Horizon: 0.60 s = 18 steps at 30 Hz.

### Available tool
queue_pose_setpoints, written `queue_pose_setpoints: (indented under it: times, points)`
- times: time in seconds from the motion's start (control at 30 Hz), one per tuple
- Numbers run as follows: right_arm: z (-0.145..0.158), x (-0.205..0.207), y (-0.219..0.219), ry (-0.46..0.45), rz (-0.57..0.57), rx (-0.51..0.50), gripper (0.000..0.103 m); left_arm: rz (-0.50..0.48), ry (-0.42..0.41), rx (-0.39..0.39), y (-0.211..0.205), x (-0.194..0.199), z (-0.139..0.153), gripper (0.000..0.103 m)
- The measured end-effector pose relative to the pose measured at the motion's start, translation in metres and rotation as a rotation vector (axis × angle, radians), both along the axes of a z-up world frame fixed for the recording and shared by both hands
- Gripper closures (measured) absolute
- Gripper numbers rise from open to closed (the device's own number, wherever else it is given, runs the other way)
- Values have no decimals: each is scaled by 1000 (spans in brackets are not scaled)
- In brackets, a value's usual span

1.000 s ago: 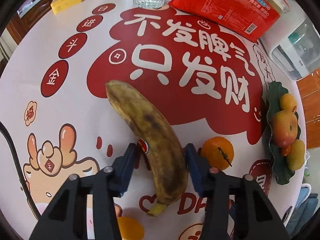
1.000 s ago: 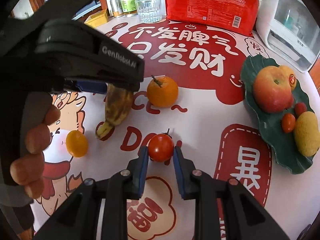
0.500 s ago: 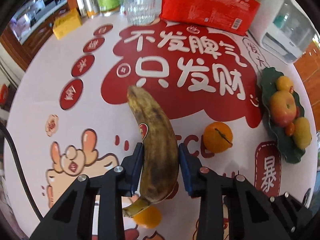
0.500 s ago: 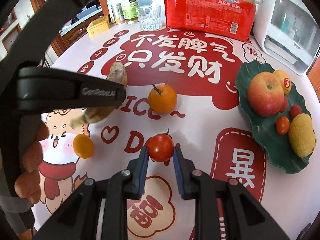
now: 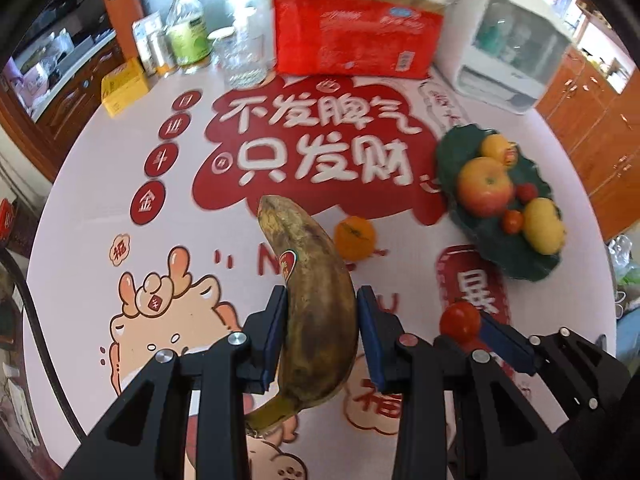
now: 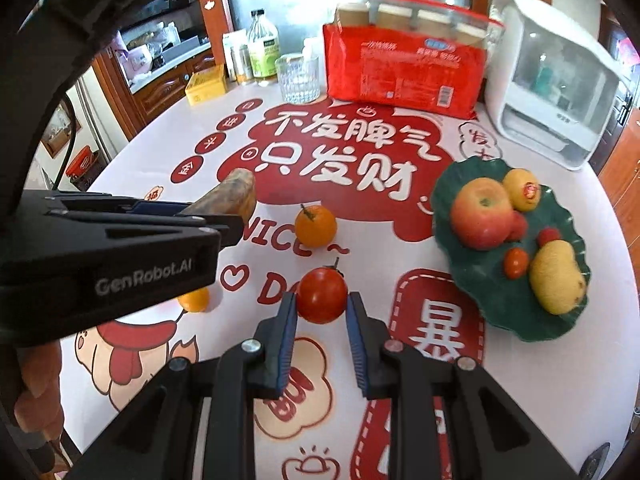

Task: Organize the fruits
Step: 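Carry the banana and cherry tomato in both grippers to the green plate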

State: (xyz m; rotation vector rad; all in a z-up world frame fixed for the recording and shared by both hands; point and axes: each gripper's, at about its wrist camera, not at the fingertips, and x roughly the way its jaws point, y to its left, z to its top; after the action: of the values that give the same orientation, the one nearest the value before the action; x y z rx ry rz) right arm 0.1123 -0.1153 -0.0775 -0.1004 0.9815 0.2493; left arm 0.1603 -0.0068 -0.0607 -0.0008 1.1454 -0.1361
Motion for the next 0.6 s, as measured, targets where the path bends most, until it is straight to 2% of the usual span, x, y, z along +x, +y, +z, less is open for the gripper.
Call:
queue_pose_setpoints:
  times: [0.37,0.6]
  points:
    - [47,-22,-65,-95,-106,-1,78,-134,-109,-58,-66,-16,62,70]
    - [86,4,-119,-162,-178,-25,78,-227,-156,-83,-117,-5,85,70]
